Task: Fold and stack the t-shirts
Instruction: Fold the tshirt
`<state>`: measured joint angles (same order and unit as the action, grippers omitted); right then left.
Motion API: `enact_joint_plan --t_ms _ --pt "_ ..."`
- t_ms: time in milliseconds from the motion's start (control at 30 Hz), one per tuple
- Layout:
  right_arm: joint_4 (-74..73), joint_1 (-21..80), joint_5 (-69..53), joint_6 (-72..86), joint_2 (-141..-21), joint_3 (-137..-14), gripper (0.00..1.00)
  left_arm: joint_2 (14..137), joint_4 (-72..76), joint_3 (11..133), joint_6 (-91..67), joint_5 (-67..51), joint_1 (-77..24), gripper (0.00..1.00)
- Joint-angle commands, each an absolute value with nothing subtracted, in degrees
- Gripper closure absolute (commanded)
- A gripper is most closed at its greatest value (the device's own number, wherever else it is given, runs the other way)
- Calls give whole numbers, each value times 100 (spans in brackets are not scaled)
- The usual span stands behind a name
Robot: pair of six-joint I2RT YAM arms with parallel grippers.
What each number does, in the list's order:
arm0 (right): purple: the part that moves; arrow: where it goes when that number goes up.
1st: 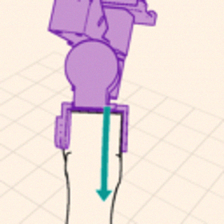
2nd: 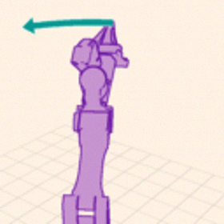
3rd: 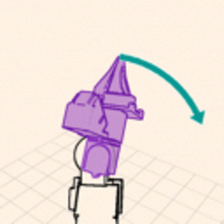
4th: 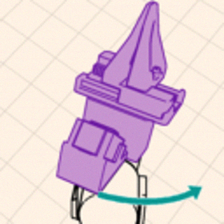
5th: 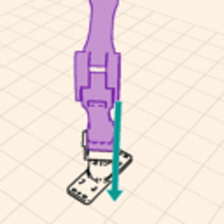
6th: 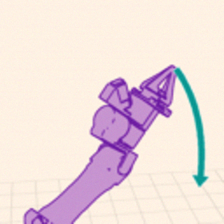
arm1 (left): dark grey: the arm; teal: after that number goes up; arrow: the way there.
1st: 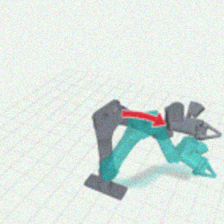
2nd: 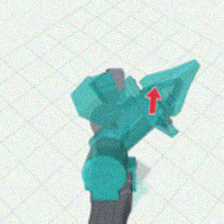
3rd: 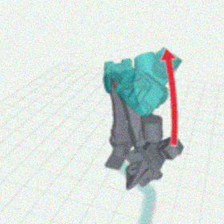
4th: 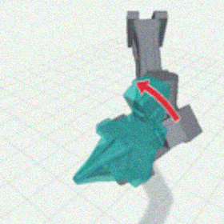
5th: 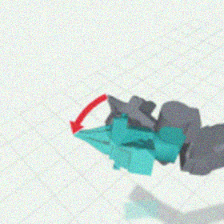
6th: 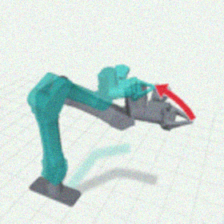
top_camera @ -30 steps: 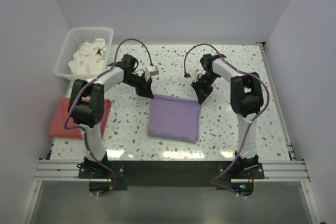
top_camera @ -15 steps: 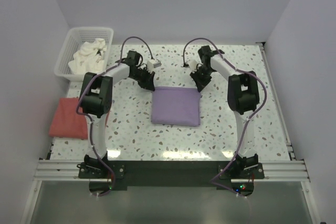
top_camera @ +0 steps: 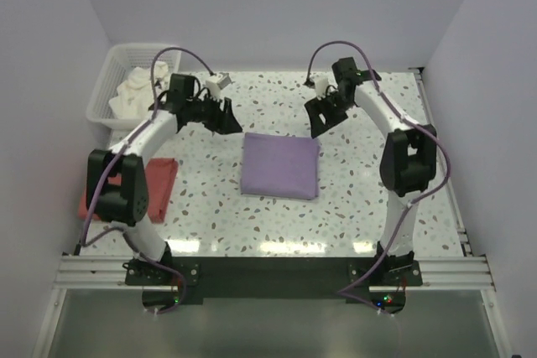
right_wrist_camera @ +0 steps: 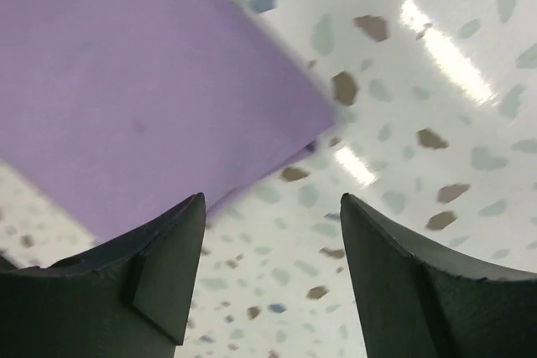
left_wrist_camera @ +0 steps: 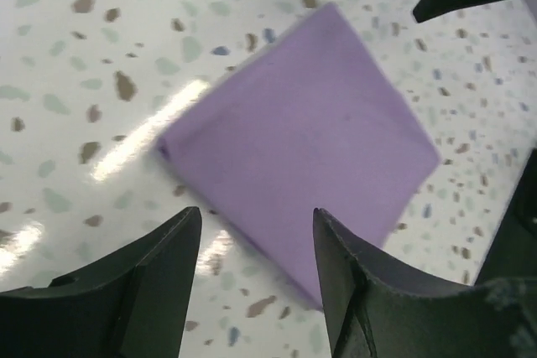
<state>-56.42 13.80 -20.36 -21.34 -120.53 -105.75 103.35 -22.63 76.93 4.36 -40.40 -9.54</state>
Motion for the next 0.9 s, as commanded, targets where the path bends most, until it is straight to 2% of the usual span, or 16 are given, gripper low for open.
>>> enact_joint_plan --t_ms 0,33,167,333,467,667,867 --pt "-5793 1459 -3416 -1329 -11032 -9857 32 9405 -1347 6544 -1015 -5210 -1334 40" --pt "-5731 1529 -3967 -1014 -10821 -9592 33 9300 -1206 6295 -1194 -5316 -1449 41" --pt "-5055 1862 -4868 -265 -10503 -8343 35 9088 -222 5310 -2080 -5765 -2029 53" --pt "-4097 2179 -5379 578 -10854 -7437 41 9623 580 5185 -2505 -5853 -2303 61" --pt "-3990 2110 -5256 378 -11591 -7163 43 10552 378 5177 -2154 -5932 -2215 62" --pt "-4183 1495 -4615 27 -12340 -7040 46 11538 10 4948 -1609 -5819 -1539 64" --pt "-4517 1362 -4070 -386 -12314 -7242 48 11357 -606 5115 -1152 -6020 -1283 61"
